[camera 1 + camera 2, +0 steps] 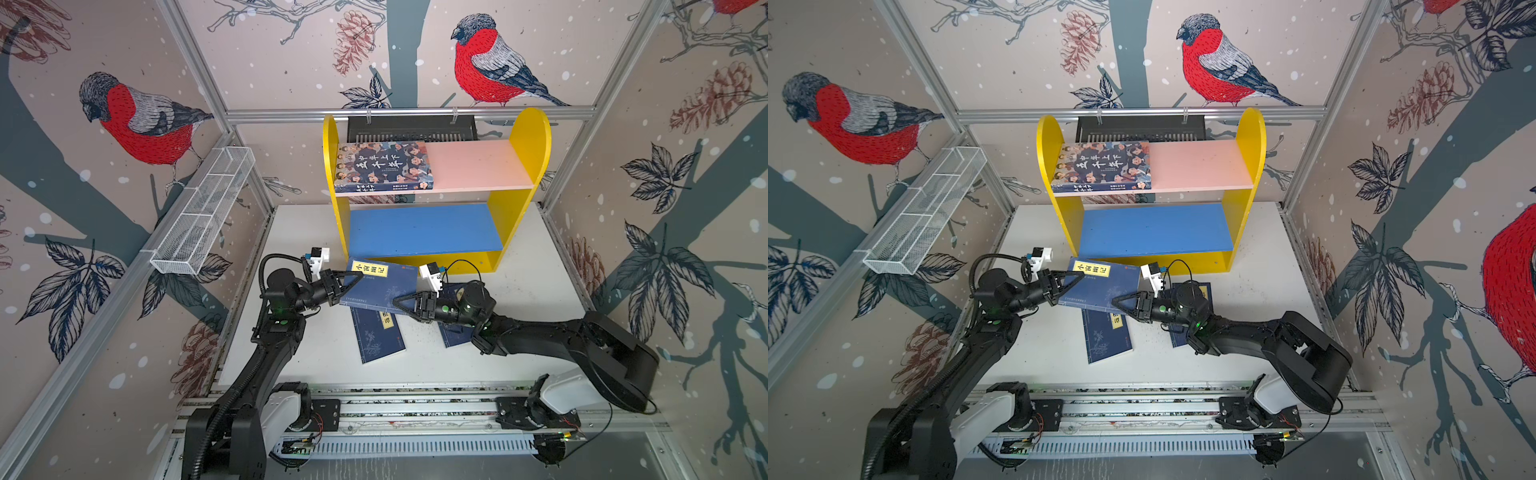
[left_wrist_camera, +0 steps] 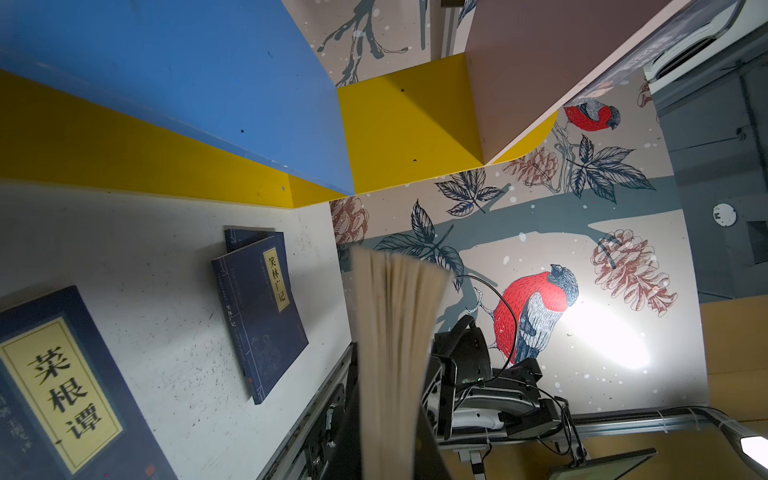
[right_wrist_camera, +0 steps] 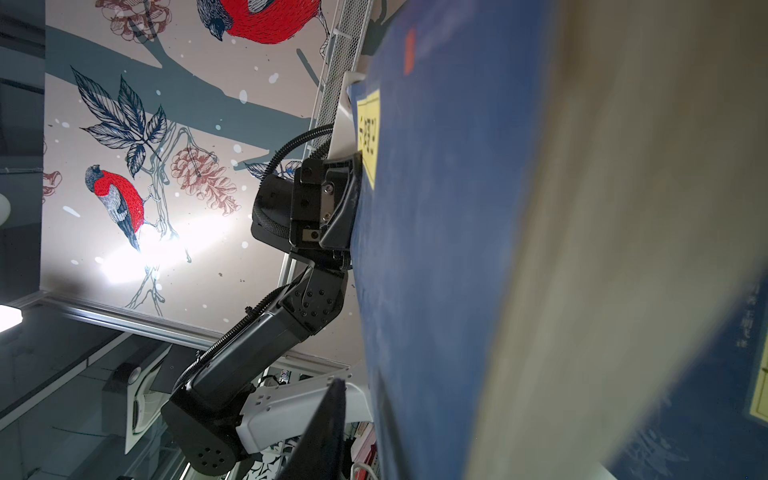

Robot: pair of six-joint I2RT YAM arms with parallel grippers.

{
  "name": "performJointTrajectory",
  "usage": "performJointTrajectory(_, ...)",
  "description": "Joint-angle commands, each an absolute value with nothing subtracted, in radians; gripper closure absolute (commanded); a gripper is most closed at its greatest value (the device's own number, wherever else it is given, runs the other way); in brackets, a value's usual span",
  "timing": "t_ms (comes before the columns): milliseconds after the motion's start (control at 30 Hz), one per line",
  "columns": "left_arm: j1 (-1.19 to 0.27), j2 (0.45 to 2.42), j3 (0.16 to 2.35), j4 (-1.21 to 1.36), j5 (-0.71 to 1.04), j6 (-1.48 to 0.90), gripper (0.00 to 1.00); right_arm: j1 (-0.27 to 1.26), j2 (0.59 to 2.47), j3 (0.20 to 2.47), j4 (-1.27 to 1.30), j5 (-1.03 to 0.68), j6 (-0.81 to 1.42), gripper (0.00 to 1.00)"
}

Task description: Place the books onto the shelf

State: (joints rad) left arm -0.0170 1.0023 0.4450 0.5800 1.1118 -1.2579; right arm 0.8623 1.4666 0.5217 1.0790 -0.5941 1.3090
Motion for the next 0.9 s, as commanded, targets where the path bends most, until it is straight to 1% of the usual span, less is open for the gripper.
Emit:
performJointTrajectory(0,-0.014,1.0,0.44,0.611,1.117,-1.249,1.0,0.854,1.463,0.529,1.093,-0.583,1.287,0.8)
performJointTrajectory(67,-0.012,0.997,0.436,0.605,1.11,-1.24,1.0,0.843,1.469,0.531,1.102,-0.588,1.29,0.86)
performJointTrajectory(133,-0.009,0.994,0.435,0.587,1.098,-1.225,0.98,0.83,1.479,0.541,1.108,-0.603,1.291,0.95)
performJointTrajectory(167,-0.007,0.993,0.436,0.572,1.093,-1.214,0.86,0.824,1.482,0.546,1.107,-0.611,1.289,0.97)
performJointTrajectory(200,-0.002,0.99,0.437,0.549,1.085,-1.196,0.62,0.817,1.486,0.556,1.1,-0.623,1.284,0.98)
performJointTrajectory(233,0.003,0.987,0.443,0.515,1.078,-1.171,0.43,0.808,1.487,0.564,1.087,-0.633,1.277,0.98)
performJointTrajectory(267,0.01,0.984,0.45,0.468,1.07,-1.136,0.28,0.8,1.488,0.574,1.068,-0.641,1.271,0.98)
performJointTrajectory(300,0.021,0.977,0.468,0.371,1.036,-1.084,0.18,0.787,1.488,0.584,1.042,-0.65,1.259,0.98)
performJointTrajectory(333,0.038,0.969,0.501,0.234,0.992,-0.978,0.11,0.774,1.486,0.59,1.02,-0.658,1.249,0.98)
performJointTrajectory(400,0.06,0.96,0.563,0.035,0.889,-0.817,0.09,0.741,1.484,0.596,1.0,-0.683,1.242,0.99)
performJointTrajectory(467,0.07,0.956,0.605,-0.056,0.844,-0.733,0.08,0.707,1.482,0.606,0.972,-0.71,1.231,0.98)
performJointTrajectory(567,0.074,0.951,0.634,-0.061,0.866,-0.723,0.09,0.661,1.482,0.662,0.855,-0.763,1.167,0.98)
performJointTrajectory(633,0.077,0.945,0.656,-0.064,0.866,-0.719,0.09,0.632,1.491,0.727,0.705,-0.781,1.083,0.98)
performJointTrajectory(733,0.085,0.942,0.687,-0.096,0.862,-0.671,0.11,0.595,1.524,0.81,0.569,-0.801,1.01,0.99)
performJointTrajectory(867,0.087,0.936,0.707,-0.101,0.897,-0.649,0.11,0.553,1.591,0.866,0.617,-0.843,1.03,0.99)
